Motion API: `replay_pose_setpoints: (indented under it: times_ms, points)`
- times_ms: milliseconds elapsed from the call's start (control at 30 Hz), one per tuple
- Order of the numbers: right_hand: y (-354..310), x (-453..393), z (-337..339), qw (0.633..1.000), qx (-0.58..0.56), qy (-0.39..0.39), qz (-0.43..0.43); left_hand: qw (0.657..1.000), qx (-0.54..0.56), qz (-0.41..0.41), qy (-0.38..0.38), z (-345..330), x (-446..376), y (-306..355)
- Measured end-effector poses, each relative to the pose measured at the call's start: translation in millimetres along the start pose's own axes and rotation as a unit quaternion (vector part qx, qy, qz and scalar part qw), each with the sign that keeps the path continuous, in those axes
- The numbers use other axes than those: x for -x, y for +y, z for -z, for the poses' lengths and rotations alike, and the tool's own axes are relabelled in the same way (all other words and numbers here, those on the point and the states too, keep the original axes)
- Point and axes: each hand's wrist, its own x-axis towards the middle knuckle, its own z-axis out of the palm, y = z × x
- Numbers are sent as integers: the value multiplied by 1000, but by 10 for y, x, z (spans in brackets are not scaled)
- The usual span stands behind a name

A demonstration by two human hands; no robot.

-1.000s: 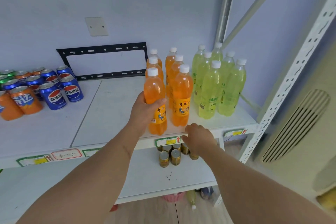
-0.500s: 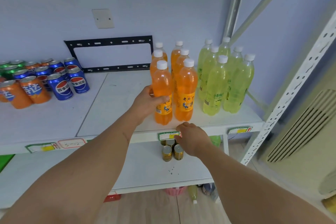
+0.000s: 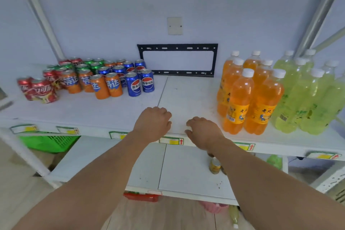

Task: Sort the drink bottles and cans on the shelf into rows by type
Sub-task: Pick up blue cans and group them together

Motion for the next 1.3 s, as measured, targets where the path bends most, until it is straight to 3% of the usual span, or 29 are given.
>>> replay_pose_setpoints:
  times_ms: [300,600,700,833,967,1300]
  points:
    - [-978,-880,156,1000,11,9,-12,999,22,43,-2,-212,251,-1261]
    - [-1083,-1852,81,998,-31,5,-59,977,142,159,-5,-708,-158,-1749]
    - [-992,-2287,-47,988,-112,26,-104,936,249,248,1,-874,-415,-1820]
    - [-865,-2884,-214,945,-283,50,-156,847,402,346,18,-1095,-723,-1918]
    - [-778,-3293,-367,879,-433,46,-195,789,495,362,40,-1299,-904,-1999]
    - [-714,-3540,-710,744,-649,8,-157,689,637,339,76,-1730,-1349,-2179]
